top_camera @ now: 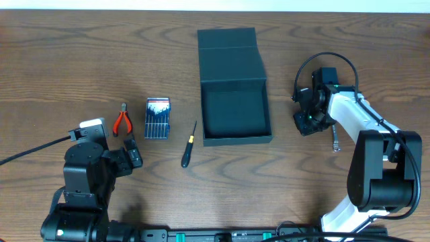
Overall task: Pack container
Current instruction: 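Lower the right gripper and close it on the hammer head, then lift the hammer with the right gripper toward the black box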
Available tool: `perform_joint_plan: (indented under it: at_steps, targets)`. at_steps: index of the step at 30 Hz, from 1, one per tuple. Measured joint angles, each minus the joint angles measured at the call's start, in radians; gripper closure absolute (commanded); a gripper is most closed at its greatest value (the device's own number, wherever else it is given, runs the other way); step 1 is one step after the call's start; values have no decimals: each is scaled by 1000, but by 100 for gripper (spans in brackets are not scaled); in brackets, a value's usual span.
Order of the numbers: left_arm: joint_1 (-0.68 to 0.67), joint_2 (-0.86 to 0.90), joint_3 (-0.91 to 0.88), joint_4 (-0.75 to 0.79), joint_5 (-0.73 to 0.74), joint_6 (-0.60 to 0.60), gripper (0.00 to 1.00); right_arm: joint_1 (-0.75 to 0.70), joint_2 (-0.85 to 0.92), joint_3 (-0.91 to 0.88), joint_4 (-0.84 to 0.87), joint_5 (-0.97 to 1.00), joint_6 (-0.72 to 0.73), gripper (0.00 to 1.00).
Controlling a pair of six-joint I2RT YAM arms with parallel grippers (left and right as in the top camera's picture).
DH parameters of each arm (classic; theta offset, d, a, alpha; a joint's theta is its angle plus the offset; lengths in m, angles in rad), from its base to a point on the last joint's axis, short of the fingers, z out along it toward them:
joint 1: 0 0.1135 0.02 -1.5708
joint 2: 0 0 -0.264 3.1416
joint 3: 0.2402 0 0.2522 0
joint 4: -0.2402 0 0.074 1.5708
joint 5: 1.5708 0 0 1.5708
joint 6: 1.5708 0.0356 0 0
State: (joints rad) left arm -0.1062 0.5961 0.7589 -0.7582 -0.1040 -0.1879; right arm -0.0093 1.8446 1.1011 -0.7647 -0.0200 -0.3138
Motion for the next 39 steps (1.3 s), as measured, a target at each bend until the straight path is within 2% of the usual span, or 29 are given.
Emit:
perform_joint_plan:
  at_steps: [24,39]
  targets:
    - [0,0,0,0,0,0,2,0,10,27,5,-61,14,99]
    - [0,0,0,0,0,0,1,16,14,82,-28,-77,-42,99]
